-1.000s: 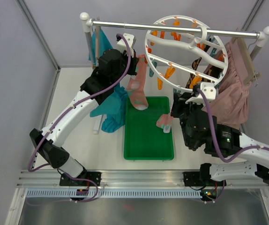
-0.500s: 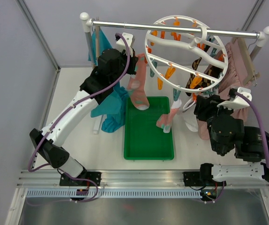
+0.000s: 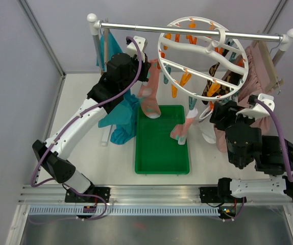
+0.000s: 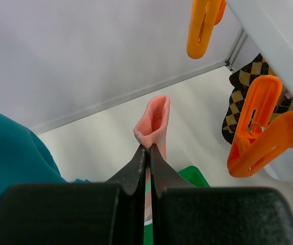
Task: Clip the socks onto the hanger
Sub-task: Rotate the hanger.
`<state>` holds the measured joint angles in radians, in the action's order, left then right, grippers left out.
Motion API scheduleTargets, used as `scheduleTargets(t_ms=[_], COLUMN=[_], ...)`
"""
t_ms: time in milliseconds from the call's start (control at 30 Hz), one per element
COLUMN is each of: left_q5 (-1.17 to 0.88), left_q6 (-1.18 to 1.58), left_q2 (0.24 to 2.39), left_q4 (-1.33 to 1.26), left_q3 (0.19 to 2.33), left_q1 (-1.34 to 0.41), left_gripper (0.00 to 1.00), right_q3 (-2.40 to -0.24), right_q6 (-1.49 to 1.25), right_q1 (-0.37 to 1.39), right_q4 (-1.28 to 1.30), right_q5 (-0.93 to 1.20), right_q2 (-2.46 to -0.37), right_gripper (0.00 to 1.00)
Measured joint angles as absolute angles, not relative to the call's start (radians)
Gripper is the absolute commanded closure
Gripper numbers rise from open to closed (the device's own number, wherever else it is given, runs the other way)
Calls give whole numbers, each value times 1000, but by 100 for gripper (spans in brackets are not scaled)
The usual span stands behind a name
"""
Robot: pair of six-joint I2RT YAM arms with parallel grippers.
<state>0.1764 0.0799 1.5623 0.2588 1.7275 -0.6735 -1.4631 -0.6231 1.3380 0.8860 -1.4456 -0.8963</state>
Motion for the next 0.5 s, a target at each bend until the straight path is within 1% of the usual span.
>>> scheduleTargets(t_ms=[133, 267, 500], left_q5=[176, 176, 173], left_q6=[80, 80, 80], left_q2=[1562, 1562, 1562], left_q4=[259, 259, 259], left_q3=[1728, 1726, 1715], left_q1=[-673, -673, -673], left_gripper=[98, 98, 98], right_q3=[-1463, -1472, -1602], right_q6=[-582, -508, -365], right_q1=[1338, 1338, 1338], right_q4=[847, 777, 673], right_q5=[-1364, -1276, -1151], right_q2=[-913, -965, -1129], right_gripper=[38, 37, 34])
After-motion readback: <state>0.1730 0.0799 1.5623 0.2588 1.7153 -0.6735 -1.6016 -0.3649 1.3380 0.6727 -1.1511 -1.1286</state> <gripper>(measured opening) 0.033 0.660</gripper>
